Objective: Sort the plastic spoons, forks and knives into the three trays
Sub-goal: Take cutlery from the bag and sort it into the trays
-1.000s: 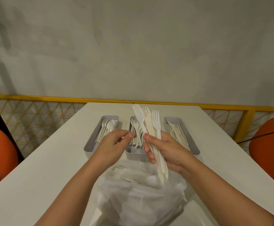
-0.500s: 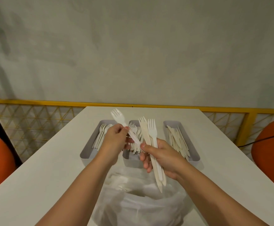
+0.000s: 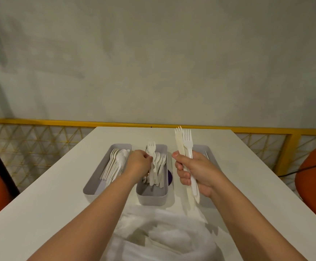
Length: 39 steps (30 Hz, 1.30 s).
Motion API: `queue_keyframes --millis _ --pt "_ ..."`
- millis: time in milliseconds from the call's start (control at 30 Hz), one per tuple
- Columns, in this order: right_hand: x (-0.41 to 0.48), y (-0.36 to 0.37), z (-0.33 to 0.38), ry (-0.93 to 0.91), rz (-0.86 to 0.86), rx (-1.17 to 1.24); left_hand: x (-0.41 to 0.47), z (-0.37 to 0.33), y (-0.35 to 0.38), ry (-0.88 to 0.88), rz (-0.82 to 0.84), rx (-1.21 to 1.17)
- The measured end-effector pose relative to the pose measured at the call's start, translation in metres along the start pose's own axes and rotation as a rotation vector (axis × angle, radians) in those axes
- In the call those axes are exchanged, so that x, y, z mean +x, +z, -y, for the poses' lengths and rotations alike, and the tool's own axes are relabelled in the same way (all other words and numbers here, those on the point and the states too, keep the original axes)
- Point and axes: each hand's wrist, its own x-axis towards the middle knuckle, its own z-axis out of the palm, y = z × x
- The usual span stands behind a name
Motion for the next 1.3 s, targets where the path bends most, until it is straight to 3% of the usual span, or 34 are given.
queue_keyframes --millis 433,700,800,900,1033,1300 --pt "0.013 -0.008 -0.002 0.007 0.031 0.192 0.022 -0.003 0.048 0.027 0.057 0.337" --pt "0.012 -0.014 0.000 -0.003 0.045 0.218 0.015 -0.008 0.040 0.095 0.003 0.133" --pt "0.012 -0.014 -0.001 -0.033 0.063 0.210 0.001 -0.021 0.031 0.182 0.014 -0.160" --pt "0.010 -0.013 -0.001 -0.078 0.067 0.168 -0.018 -0.039 0.021 0.157 0.100 -0.408" --pt "0.009 -0.011 -0.001 -0.091 0.060 0.125 -0.035 -0.050 0.015 0.164 0.193 -0.462" --pt "0.006 -0.017 0.006 -0.131 0.065 -0.016 -0.036 -0.065 0.015 0.131 0.188 -0.488"
